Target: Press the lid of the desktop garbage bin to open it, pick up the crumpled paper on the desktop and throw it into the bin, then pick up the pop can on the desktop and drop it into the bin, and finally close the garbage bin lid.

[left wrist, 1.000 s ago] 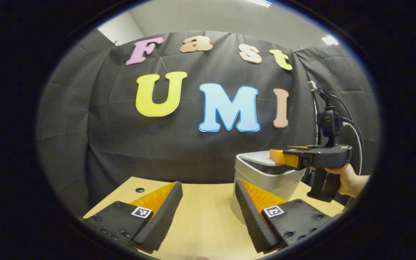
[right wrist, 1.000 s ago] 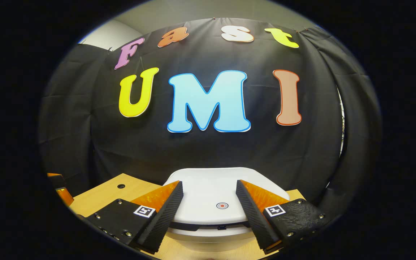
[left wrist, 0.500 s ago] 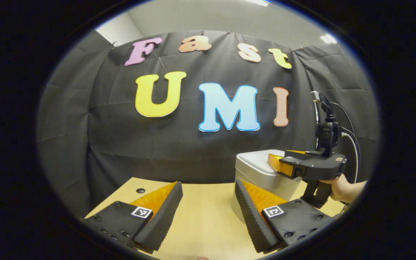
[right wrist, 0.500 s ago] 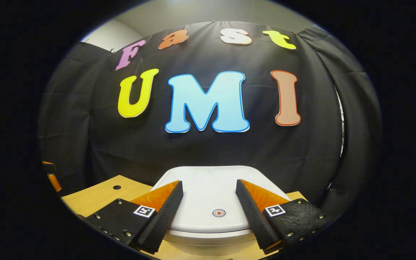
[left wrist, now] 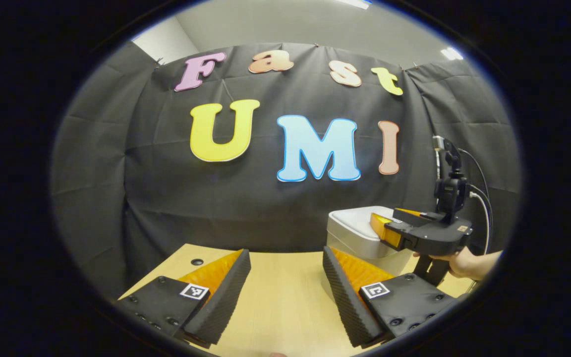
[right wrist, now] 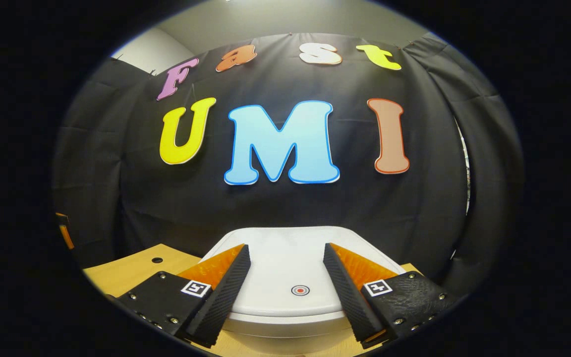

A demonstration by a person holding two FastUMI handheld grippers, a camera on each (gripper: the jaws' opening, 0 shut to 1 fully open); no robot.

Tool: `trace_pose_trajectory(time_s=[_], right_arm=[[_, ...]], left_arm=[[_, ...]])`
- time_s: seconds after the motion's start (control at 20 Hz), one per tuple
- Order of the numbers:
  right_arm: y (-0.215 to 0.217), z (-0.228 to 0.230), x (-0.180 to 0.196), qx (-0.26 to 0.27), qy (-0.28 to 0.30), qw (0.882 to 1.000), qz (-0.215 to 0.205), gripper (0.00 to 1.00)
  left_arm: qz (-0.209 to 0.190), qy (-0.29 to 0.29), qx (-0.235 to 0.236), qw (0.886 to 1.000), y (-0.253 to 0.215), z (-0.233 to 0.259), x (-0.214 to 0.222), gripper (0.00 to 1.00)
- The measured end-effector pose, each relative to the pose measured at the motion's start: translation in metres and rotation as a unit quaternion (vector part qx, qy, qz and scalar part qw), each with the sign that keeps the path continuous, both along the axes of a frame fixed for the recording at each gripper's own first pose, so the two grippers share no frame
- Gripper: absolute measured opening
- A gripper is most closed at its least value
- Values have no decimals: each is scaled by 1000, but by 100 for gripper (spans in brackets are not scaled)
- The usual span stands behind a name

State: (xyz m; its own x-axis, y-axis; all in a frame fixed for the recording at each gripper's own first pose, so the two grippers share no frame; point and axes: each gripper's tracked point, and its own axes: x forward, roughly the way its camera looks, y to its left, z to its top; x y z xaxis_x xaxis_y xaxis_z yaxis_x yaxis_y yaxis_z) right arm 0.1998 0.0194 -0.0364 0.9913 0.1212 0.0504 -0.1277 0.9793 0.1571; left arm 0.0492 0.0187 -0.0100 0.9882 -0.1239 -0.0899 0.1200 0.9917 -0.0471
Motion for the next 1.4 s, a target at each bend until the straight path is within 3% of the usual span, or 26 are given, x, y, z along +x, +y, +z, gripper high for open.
trace_pose_trajectory(time_s=[0.6,0.85,0.95,1.05,1.15,1.4], right_arm=[[-4,11,-10,-19,-5,999,-29,95],[-10,53,-44,-37,-71,997,-13,95],[-9,49,-42,-17,-51,999,7,94],[-10,36,-38,15,5,999,30,95],[-18,34,-36,33,20,999,32,95],[-24,16,-31,10,19,1000,20,95]], left_arm=[[38,-16,-2,999,-7,16,-32,95],[69,-27,6,997,-16,26,-54,95],[78,-29,11,996,-21,30,-66,95],[76,-38,12,996,-30,36,-81,95],[79,-45,21,996,-34,41,-91,94],[78,-44,18,996,-42,43,-98,95]])
